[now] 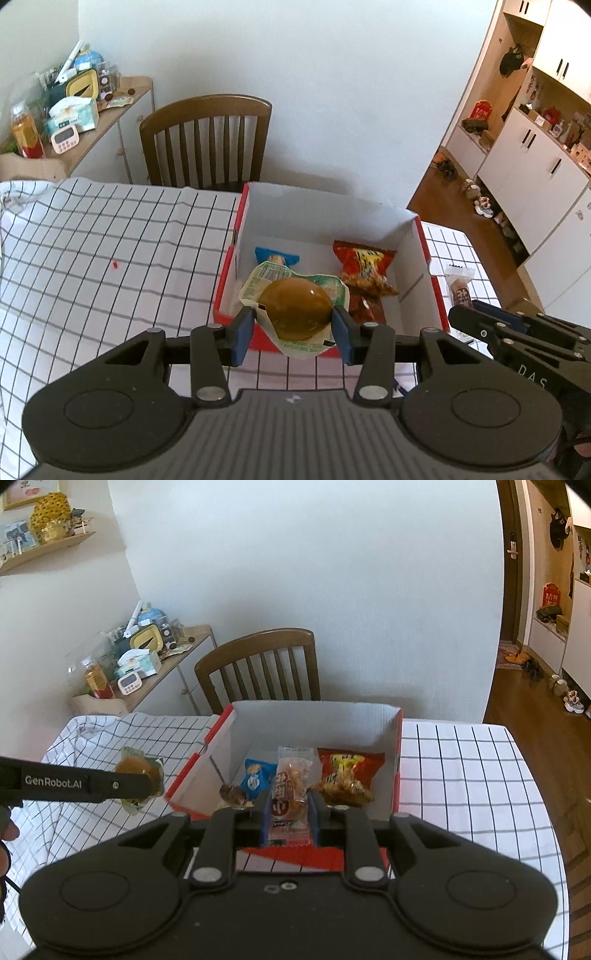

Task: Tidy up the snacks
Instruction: 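Carry the candy and bun over the red box with both tools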

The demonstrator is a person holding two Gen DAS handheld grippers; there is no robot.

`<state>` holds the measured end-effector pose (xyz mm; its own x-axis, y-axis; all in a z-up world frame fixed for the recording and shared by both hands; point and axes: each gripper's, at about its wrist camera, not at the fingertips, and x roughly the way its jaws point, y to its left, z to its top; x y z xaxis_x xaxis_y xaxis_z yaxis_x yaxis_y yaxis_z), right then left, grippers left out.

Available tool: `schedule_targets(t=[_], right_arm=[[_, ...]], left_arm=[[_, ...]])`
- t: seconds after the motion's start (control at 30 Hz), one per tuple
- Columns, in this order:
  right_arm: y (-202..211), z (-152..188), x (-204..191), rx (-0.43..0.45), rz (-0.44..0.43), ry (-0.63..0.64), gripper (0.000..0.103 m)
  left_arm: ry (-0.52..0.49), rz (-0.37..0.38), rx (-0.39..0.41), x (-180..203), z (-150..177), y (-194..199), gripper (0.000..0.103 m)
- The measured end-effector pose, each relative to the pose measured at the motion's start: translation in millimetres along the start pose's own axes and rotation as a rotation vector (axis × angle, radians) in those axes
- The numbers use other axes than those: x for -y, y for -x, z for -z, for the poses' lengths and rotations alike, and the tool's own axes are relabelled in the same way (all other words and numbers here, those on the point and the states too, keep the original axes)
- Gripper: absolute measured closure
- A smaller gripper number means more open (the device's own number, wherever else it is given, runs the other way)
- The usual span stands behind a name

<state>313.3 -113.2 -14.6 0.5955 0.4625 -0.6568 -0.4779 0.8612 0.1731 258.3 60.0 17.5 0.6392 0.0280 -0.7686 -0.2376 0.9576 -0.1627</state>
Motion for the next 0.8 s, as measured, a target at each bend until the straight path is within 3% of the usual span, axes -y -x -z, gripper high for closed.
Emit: schedule_targets(t=[0.4,0.8], right_arm=[[-52.6,-25.9,13.8,-0.070,-0.012,-0.002,0.083],[-110.0,-24.3,26.4,-0.165,0.003,-0.006,0.082]], left_arm=[[0.003,-0.047,-0.037,1.0,-38.9,-53.5,0.058],[0.010,-0.093,-0.106,-4.3,-47.6,-113.2,0.058]])
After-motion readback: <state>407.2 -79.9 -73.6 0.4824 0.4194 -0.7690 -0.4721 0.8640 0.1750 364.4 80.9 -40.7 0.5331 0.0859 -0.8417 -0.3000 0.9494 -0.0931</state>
